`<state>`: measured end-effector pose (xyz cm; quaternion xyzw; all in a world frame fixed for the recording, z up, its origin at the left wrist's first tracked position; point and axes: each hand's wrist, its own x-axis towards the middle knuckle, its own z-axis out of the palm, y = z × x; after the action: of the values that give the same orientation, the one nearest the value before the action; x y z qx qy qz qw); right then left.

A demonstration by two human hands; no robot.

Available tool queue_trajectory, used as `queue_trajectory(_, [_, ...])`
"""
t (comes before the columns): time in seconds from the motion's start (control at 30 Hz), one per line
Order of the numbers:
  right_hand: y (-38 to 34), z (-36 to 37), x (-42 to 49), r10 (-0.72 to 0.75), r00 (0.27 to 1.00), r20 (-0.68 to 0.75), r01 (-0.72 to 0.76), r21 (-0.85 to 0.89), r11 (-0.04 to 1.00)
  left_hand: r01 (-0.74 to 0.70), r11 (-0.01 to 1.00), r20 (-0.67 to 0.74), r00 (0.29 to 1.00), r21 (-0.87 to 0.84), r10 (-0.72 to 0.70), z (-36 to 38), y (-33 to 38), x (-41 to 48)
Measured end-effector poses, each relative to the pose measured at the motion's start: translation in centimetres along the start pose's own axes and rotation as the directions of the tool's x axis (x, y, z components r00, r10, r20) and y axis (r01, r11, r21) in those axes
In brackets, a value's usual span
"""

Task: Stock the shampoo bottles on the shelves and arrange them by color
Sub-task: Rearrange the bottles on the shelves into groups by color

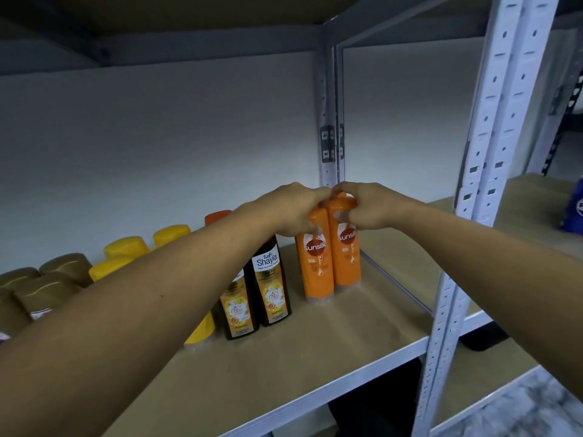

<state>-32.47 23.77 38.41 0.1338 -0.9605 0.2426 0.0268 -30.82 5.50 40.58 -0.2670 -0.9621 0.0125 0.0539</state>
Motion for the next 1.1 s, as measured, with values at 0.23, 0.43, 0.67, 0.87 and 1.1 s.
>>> queue_trajectory(0.23, [0.1,-0.1,0.1,-0.018,1.000,0.016,0.018,0.002,1.000,-0.006,1.000,0.021,1.000,-0.006,0.006,-0.1,0.0,0.1])
queue_trajectory(0.43, [0.1,0.0,0.0,-0.025,1.000,0.009,0.025,0.018,1.000,-0.008,1.000,0.038,0.999,-0.003,0.009,-0.4,0.2,-0.1])
queue_trajectory(0.67, [-0.1,-0.1,-0.2,-0.028,0.999,0.020,0.027,0.024,0.999,-0.021,1.000,0.055,0.998,0.018,0.020,-0.8,0.3,-0.3])
queue_trajectory(0.87, [-0.4,0.1,-0.1,-0.027,0.999,0.022,0.026,0.042,0.999,-0.016,0.999,0.069,0.998,0.034,0.014,-1.2,-0.1,-0.5])
queue_trajectory(1.1, [-0.8,0.1,-0.4,-0.027,0.999,0.039,0.024,0.067,0.997,-0.019,0.999,0.052,0.998,0.050,0.017,-1.1,-0.7,-0.8])
